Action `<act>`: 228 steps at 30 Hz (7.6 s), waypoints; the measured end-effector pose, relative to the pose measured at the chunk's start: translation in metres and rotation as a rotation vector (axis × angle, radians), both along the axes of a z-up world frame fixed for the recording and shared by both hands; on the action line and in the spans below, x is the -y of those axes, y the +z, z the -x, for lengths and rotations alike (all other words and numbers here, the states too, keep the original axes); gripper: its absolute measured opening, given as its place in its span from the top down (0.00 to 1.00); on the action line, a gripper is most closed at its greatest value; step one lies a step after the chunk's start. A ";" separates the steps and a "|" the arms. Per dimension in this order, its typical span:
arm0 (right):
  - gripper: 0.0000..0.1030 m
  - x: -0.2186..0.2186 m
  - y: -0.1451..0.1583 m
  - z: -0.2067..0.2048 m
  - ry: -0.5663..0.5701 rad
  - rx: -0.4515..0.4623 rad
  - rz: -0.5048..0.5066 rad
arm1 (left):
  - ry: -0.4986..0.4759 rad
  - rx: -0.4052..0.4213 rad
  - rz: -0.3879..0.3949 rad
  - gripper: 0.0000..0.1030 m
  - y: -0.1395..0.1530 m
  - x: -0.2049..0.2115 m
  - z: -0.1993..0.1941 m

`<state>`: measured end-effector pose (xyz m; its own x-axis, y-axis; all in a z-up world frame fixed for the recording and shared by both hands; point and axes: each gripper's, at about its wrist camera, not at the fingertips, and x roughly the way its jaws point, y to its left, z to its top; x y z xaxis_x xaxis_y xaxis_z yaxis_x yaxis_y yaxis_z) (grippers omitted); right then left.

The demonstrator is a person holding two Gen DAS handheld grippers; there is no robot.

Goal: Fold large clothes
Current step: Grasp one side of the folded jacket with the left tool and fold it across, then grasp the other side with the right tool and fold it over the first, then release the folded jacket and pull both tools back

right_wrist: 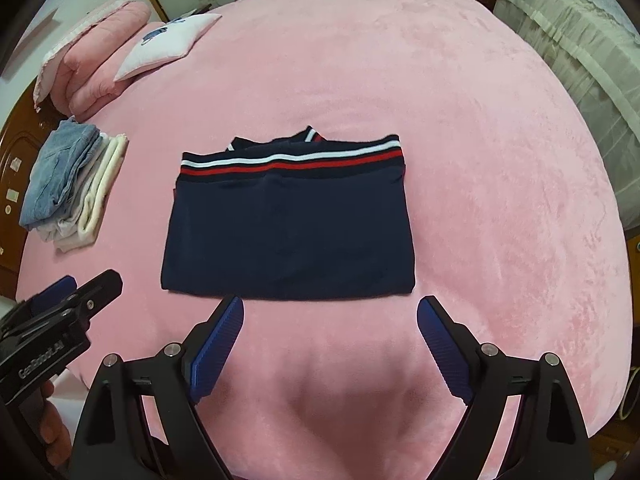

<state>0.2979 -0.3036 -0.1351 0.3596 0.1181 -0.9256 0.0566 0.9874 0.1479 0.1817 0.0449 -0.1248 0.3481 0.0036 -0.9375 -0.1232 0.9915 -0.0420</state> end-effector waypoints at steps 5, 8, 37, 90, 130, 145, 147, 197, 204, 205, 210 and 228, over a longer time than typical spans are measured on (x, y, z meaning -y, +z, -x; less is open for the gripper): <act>0.13 0.001 -0.015 -0.026 -0.009 -0.026 -0.057 | 0.074 -0.072 0.116 0.22 -0.033 -0.013 -0.005; 0.13 -0.002 -0.024 -0.044 0.001 -0.022 -0.118 | 0.134 -0.112 0.222 0.22 -0.061 -0.025 -0.005; 0.99 -0.041 -0.182 -0.156 0.052 -0.182 -0.461 | 0.481 0.111 0.412 0.79 -0.163 -0.051 -0.039; 0.93 0.072 -0.119 -0.169 0.123 -0.014 -0.475 | -0.325 0.119 -0.006 0.34 -0.140 0.190 -0.088; 0.99 0.053 -0.079 -0.067 0.217 0.003 -0.556 | -0.181 -0.090 0.268 0.83 -0.212 0.185 -0.100; 0.99 0.052 -0.060 -0.067 0.215 0.006 -0.425 | -0.122 -0.045 0.293 0.91 -0.191 0.167 -0.142; 0.99 0.031 -0.068 -0.092 0.229 -0.031 -0.398 | -0.092 -0.051 0.312 0.91 -0.194 0.167 -0.154; 0.79 0.117 -0.115 0.004 -0.137 -0.297 -0.163 | -0.070 -0.142 0.085 0.90 -0.227 0.170 -0.131; 0.53 0.104 -0.063 0.018 -0.122 -0.230 -0.098 | -0.142 -0.156 0.026 0.82 -0.185 0.185 -0.102; 0.48 0.102 -0.053 0.017 -0.112 -0.209 -0.084 | -0.146 -0.138 0.018 0.69 -0.174 0.187 -0.102; 0.34 0.095 0.004 0.001 -0.097 -0.117 -0.025 | -0.172 -0.038 -0.066 0.40 -0.124 0.189 -0.102; 0.17 0.048 0.072 -0.017 -0.045 -0.065 -0.019 | -0.074 -0.011 -0.034 0.28 -0.093 0.158 -0.106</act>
<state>0.3150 -0.3515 -0.0636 0.3044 0.1204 -0.9449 0.1111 0.9807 0.1608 0.2875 -0.1127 -0.2174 0.3383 0.0099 -0.9410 -0.0502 0.9987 -0.0075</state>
